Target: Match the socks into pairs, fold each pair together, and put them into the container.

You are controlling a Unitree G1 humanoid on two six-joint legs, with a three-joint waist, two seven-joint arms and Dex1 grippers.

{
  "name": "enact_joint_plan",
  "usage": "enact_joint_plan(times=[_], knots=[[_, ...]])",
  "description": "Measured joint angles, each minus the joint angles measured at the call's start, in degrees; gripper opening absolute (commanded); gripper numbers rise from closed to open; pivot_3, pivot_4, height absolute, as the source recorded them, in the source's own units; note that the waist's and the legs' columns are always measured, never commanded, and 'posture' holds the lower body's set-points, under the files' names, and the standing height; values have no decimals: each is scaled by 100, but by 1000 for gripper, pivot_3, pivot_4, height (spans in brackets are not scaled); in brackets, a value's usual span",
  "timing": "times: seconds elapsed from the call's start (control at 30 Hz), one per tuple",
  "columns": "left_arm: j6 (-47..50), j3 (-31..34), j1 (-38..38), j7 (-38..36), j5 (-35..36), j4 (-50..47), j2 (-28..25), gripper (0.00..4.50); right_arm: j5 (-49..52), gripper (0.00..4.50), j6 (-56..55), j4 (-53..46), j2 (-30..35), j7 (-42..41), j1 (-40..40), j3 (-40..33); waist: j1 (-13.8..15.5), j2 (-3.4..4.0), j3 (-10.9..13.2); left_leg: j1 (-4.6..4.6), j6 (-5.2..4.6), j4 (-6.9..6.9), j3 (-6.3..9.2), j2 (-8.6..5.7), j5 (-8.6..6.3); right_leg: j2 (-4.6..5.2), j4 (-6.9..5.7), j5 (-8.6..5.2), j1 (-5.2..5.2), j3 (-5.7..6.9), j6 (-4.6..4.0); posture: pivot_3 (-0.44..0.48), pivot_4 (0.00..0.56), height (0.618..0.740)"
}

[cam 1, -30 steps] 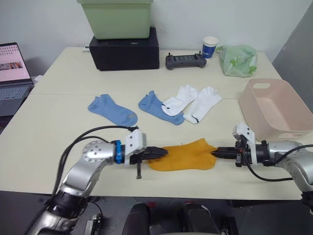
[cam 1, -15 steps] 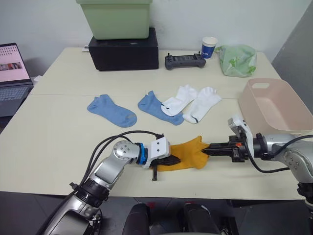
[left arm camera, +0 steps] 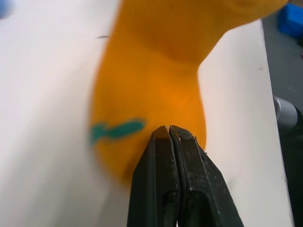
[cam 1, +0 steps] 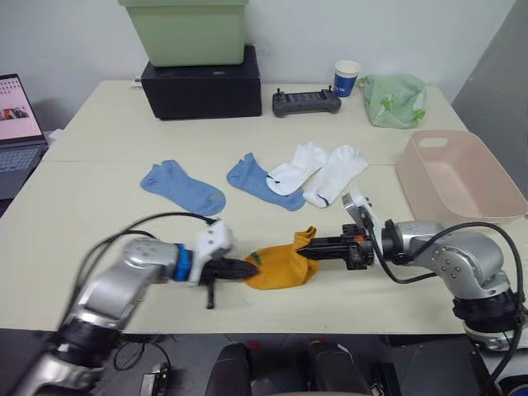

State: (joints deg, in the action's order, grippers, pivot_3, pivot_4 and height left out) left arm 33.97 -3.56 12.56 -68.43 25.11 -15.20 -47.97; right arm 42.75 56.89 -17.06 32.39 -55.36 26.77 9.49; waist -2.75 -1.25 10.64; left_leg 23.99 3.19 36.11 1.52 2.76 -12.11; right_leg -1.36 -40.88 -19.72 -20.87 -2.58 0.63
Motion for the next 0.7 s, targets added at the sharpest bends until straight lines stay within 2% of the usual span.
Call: enact_joint_plan(times=[0.13, 0.23, 0.33, 0.47, 0.6, 0.7], knots=[[362, 829, -118, 49, 429, -35, -293, 0, -519, 20, -453, 592, -455, -90, 263, 628, -3, 0, 0, 0, 0, 0, -2, -1, 0, 11, 0, -10, -2, -1, 17, 0, 150, 740], [406, 970, -130, 155, 459, -8, -337, 0, -852, 20, -747, 1052, -738, -111, 407, 954, 26, 1, 1, 6, 0, -1, -2, -2, 0, 19, 1, -8, -7, -2, 15, 0, 150, 740], [389, 966, -141, 234, 448, 13, -325, 0, -1079, 667, -931, 1385, -886, -143, 539, 1106, 46, 0, 1, 21, 1, 0, -3, -3, 0, 23, -6, 4, -31, 0, -6, 0, 150, 740], [390, 950, -278, 345, 449, -41, -286, 0, -973, 1938, -751, 1279, -840, -291, 634, 1030, 70, 0, 1, 31, 1, 0, -1, -2, 0, 31, -6, 4, -40, 0, -7, 0, 150, 740], [291, 914, -224, 402, 437, -24, -263, 0, -399, 1938, -120, 674, -543, -482, 657, 725, 89, 1, 1, 36, 1, 1, -1, -4, 1, 33, -6, 5, -42, 1, -7, 0, 150, 740], [96, 804, 28, 457, 406, -6, 29, 0, -387, 1938, -172, 429, -385, -463, 700, 636, 92, 0, 1, 37, 1, 2, -5, -8, 1, 33, -6, 5, -40, 2, -7, 0, 150, 740]])
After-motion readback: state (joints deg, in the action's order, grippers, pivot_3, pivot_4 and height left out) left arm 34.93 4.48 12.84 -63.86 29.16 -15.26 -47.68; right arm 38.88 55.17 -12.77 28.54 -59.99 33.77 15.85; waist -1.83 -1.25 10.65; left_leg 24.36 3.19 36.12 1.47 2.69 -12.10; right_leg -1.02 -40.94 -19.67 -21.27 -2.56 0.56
